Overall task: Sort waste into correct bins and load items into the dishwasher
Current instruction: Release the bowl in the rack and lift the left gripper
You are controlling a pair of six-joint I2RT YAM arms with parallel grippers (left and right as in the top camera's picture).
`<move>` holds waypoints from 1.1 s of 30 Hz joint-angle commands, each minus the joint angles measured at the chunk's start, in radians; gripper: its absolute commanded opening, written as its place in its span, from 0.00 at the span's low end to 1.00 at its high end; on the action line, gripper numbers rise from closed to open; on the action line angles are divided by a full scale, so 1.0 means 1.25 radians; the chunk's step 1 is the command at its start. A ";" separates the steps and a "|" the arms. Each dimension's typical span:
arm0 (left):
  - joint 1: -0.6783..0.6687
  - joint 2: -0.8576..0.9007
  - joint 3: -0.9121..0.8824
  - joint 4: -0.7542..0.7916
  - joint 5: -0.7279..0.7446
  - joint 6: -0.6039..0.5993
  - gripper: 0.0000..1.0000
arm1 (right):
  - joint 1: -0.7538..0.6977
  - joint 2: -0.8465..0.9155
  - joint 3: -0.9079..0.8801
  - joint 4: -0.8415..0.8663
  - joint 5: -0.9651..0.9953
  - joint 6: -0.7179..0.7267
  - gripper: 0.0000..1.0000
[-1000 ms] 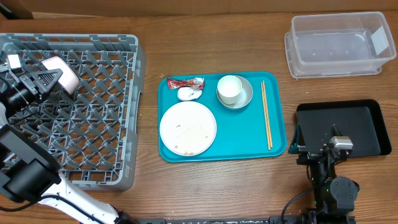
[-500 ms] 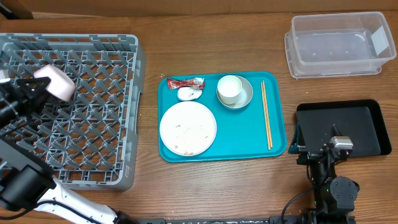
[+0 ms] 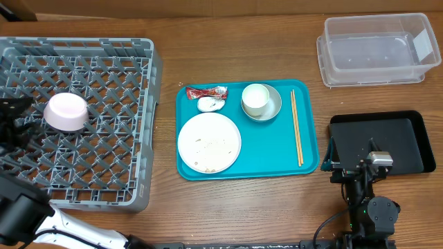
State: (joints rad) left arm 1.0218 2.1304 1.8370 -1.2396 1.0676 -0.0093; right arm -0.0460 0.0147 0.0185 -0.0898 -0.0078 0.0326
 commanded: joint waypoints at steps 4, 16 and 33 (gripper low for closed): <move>0.052 -0.002 0.169 -0.095 -0.004 0.025 0.40 | -0.004 -0.009 -0.009 0.005 0.005 -0.003 1.00; -0.088 -0.002 0.219 -0.157 -0.284 0.001 0.04 | -0.004 -0.009 -0.009 0.005 0.005 -0.003 1.00; -0.384 -0.003 0.218 -0.125 -0.959 -0.185 0.04 | -0.004 -0.009 -0.009 0.005 0.005 -0.003 1.00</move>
State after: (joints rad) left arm 0.5629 2.1300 2.0945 -1.4143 0.0650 -0.1570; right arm -0.0460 0.0147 0.0185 -0.0902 -0.0074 0.0322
